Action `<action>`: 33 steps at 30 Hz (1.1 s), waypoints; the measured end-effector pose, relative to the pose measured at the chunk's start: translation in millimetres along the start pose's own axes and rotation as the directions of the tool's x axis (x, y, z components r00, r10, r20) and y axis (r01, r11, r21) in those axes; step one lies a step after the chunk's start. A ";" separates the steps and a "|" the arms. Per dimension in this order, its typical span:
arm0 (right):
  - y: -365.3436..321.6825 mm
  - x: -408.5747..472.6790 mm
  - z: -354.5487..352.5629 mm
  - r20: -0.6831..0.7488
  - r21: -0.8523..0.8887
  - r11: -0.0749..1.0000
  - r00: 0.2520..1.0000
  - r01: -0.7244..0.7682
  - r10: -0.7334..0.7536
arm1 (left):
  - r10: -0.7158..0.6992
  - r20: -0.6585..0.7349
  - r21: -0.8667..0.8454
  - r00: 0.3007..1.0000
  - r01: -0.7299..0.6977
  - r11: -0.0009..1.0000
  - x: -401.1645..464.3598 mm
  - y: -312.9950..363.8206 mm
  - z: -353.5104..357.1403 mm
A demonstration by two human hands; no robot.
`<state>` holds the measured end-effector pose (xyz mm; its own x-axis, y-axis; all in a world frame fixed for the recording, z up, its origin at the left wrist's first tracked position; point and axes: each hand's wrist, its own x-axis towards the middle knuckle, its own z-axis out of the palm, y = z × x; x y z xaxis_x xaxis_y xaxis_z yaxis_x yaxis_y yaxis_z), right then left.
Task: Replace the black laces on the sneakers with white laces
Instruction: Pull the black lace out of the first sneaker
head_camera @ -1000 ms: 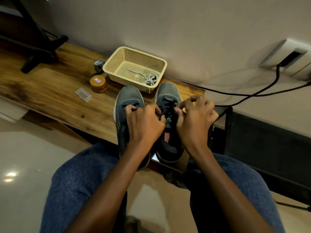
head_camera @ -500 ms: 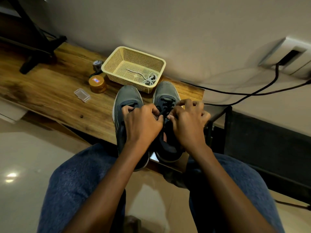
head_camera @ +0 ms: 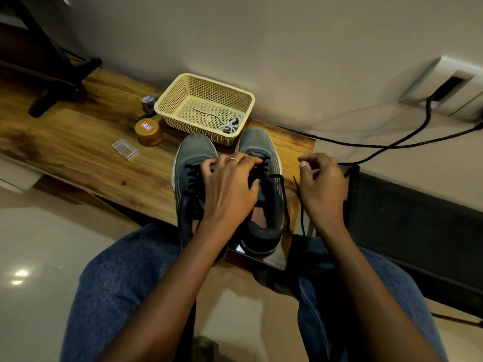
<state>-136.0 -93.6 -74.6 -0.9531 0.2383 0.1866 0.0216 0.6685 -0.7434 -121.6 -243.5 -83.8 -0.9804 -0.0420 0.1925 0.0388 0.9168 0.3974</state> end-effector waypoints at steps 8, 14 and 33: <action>1.5 -10.3 8.5 0.424 -0.097 0.995 0.905 0.032 0.012 | 0.071 0.001 0.077 0.997 -0.071 0.994 1.7 5.7 13.9; 3.9 -11.5 4.6 0.454 -0.182 0.983 0.889 0.034 0.053 | 0.045 -0.054 0.087 0.998 -0.040 0.995 1.6 9.2 16.3; -1.6 -15.9 7.4 0.332 -0.249 0.969 0.940 0.005 0.080 | -0.058 -0.038 -0.089 0.998 0.054 0.995 -3.9 13.4 16.6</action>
<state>-123.1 -103.7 -81.1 -0.9943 0.0442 -0.0974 0.0914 0.8239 -0.5594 -120.4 -224.4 -94.1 -0.9730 -0.1097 0.2029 0.0027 0.8742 0.4855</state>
